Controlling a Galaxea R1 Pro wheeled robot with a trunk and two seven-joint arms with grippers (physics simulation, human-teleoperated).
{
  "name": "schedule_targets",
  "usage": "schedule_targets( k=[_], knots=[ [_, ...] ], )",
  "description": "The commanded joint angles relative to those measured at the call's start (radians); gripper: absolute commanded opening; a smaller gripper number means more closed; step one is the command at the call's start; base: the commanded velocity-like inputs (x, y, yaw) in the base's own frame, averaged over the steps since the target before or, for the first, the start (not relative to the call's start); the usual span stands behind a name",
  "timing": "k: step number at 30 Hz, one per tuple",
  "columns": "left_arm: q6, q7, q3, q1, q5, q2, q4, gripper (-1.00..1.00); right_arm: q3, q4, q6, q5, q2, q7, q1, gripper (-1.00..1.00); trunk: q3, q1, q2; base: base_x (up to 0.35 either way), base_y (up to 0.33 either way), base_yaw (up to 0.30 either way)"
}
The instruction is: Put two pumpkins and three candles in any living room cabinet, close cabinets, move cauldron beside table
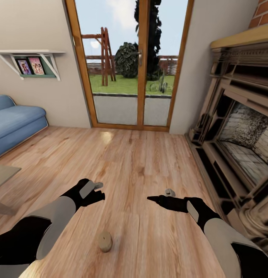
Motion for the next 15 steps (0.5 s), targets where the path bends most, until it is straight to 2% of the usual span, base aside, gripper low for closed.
schedule_targets(
  k=[1,5,13,15],
  knots=[
    [0.0,0.0,0.0,0.0,0.0,0.001,0.0,1.0,0.0,0.0,0.0,0.0,0.0,0.0,0.0,1.0,0.0,0.0,0.0,0.329,-0.032,0.0],
    [-0.001,0.0,0.0,0.0,0.0,0.004,0.0,1.0,0.0,0.0,0.0,0.0,0.0,0.0,0.0,1.0,0.0,0.0,0.0,0.329,-0.005,0.0],
    [0.001,0.0,0.004,-0.001,0.002,0.009,-0.003,1.0,0.0,0.0,0.0,0.0,0.0,0.0,-0.001,1.0,0.0,0.0,0.0,0.035,0.009,0.0],
    [0.0,0.001,0.005,-0.001,0.003,0.007,-0.004,1.0,0.0,0.0,0.0,0.0,-0.001,0.0,-0.001,1.0,-0.006,0.008,-0.014,0.001,0.0,0.0]
  ],
)
